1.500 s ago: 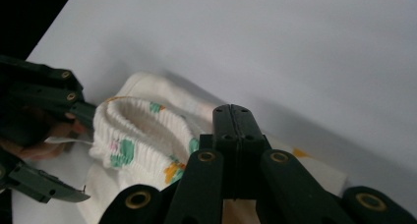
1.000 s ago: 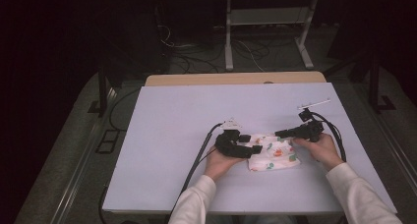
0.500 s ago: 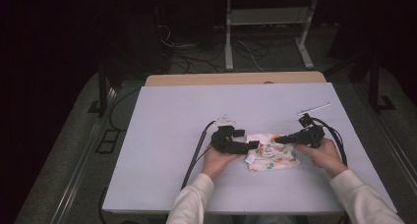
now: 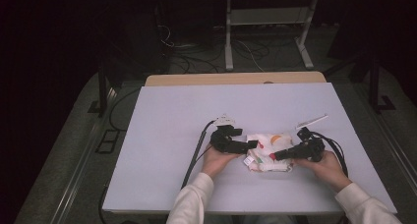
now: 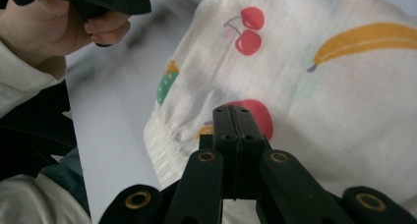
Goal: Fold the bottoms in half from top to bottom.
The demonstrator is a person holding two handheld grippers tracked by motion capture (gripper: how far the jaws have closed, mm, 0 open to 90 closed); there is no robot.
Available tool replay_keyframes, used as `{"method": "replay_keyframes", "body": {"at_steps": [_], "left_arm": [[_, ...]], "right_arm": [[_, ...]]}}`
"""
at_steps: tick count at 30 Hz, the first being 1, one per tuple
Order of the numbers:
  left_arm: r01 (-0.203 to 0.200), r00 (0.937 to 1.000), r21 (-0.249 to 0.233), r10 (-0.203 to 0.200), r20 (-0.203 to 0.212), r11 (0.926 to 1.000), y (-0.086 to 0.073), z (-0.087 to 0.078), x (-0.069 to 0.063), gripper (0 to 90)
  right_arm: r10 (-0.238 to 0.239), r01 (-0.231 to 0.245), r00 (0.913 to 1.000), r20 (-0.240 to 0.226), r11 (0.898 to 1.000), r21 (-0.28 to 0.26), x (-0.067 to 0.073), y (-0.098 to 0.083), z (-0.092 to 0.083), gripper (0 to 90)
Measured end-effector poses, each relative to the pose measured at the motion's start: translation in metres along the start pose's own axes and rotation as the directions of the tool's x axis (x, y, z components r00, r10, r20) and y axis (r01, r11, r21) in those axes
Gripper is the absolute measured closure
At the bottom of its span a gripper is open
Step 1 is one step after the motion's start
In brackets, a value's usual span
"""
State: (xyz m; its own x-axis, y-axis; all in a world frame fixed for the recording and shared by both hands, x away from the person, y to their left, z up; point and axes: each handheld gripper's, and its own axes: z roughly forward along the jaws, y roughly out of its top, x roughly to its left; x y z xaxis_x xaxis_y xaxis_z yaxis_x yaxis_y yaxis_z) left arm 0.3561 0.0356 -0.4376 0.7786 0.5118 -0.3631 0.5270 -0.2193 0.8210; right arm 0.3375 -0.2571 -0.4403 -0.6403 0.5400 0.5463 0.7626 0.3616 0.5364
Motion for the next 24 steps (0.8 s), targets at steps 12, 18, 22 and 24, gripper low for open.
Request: {"method": "replay_keyframes", "body": {"at_steps": [12,18,22,24], "left_arm": [[0.014,0.9999,0.021,-0.014,-0.006,0.9997,-0.002,0.003,0.003,15.1],[0.015,0.9999,0.039,-0.015,-0.006,0.9991,-0.001,0.004,0.004,12.6],[0.005,1.0,0.061,-0.005,-0.003,0.9981,0.0,0.004,0.004,9.0],[-0.002,1.0,0.068,0.002,-0.002,0.9977,0.001,0.005,0.004,8.4]], "right_arm": [[-0.019,0.019,0.9997,0.014,1.0,0.0,-0.003,-0.006,0.002,88.4],[-0.049,0.051,0.9981,0.037,0.997,-0.056,-0.003,-0.003,-0.007,74.2],[-0.057,0.061,0.9966,0.059,0.995,-0.08,-0.004,0.0,-0.013,59.5],[-0.059,0.064,0.9963,0.062,0.993,-0.095,-0.005,0.002,-0.015,53.4]]}}
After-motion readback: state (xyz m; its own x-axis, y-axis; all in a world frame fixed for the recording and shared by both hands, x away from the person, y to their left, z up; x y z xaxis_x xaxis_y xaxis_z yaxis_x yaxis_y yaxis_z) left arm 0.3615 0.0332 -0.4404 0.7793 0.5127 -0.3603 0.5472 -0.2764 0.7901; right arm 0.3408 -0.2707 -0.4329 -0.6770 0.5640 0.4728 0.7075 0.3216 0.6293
